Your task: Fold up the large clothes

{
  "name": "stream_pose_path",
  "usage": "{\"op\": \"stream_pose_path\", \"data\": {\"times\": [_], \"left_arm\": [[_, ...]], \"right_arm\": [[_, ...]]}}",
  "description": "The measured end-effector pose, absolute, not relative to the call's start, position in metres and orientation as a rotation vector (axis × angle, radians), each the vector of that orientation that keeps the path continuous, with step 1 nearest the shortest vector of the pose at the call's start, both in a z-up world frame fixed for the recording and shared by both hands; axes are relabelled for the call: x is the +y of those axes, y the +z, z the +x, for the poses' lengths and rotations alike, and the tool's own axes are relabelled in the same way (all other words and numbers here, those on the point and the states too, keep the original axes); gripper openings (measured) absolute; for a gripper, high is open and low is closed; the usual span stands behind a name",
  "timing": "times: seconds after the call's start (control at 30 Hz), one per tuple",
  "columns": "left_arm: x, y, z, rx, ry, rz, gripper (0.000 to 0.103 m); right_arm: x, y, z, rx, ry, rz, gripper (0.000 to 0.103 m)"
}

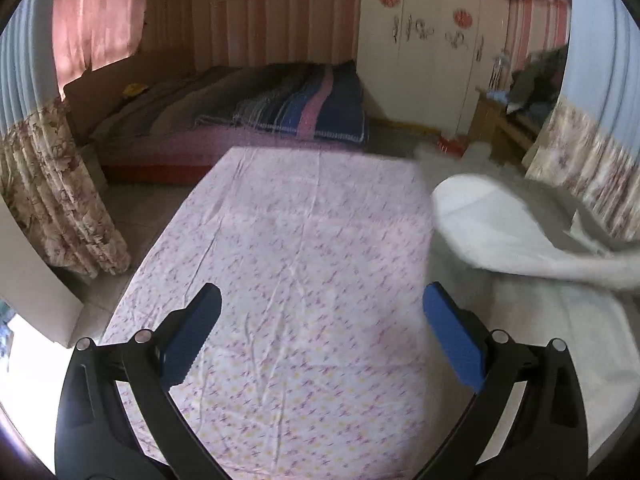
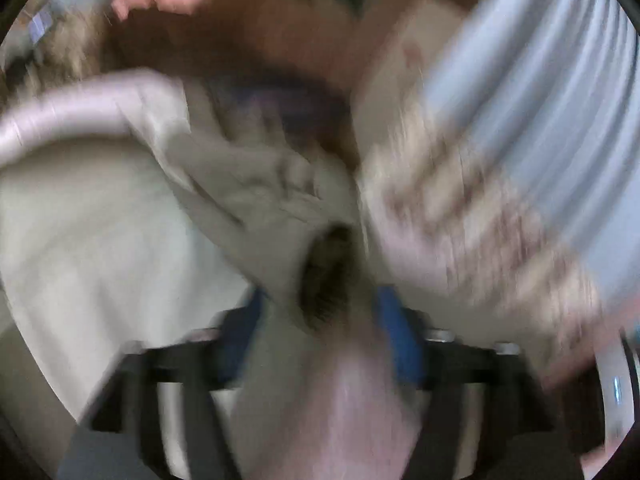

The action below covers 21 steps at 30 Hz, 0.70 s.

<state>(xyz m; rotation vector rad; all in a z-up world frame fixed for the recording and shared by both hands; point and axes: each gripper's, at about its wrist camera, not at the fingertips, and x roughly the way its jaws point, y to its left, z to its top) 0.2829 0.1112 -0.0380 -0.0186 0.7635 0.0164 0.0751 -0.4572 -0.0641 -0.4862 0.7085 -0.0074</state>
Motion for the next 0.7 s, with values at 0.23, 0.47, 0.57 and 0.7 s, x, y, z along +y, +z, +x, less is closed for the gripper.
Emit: {"op": "stream_pose_path", "data": {"times": [0.23,0.47,0.57,0.7], "left_arm": [[0.065,-0.031,0.325,0.779,-0.074,0.119,0.1],[-0.037,-0.046,0.4,0.906,-0.33,0.175,0.1],[-0.074,-0.067,0.428,0.988,-0.369,0.23,0.084],[-0.09,-0.097,0.458,1.089,-0.313,0.266,0.022]], "right_arm": [[-0.547,-0.069,0.052,0.778,-0.089,0.083,0.069],[-0.517,-0.103,0.126,0.971,0.114,0.595,0.07],[-0.499,-0.113,0.129,1.021,0.085,0.63,0.057],[-0.482,-0.108,0.148,1.023,0.107,0.551,0.022]]}}
